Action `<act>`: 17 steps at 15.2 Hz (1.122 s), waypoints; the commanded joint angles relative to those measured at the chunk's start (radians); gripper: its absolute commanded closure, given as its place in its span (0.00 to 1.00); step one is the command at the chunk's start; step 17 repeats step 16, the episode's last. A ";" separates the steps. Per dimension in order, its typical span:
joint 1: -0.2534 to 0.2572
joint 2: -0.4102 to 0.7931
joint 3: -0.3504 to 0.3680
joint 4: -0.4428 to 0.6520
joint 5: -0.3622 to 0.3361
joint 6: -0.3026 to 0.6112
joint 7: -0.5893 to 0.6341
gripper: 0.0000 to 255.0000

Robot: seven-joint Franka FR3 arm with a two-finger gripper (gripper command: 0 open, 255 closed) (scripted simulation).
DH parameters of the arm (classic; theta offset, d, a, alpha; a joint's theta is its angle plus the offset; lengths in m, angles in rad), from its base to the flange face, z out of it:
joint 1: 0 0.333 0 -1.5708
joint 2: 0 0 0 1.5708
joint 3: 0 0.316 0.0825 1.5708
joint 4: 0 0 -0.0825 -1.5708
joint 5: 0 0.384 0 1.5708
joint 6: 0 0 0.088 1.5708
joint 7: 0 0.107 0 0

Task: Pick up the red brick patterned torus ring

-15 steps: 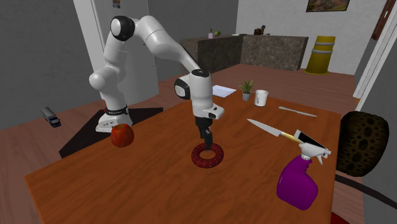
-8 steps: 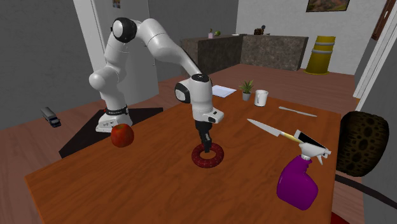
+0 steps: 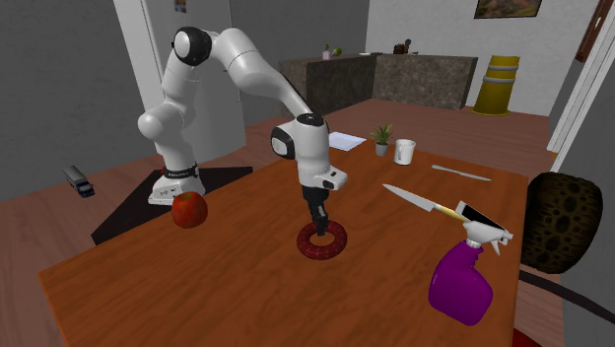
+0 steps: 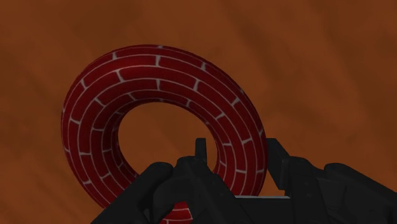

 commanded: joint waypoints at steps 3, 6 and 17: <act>0.010 -0.031 -0.015 0.002 -0.021 -0.031 0.014 1.00; 0.019 -0.058 -0.027 0.006 -0.039 -0.059 0.027 1.00; 0.038 -0.124 -0.055 0.027 -0.086 -0.139 0.060 1.00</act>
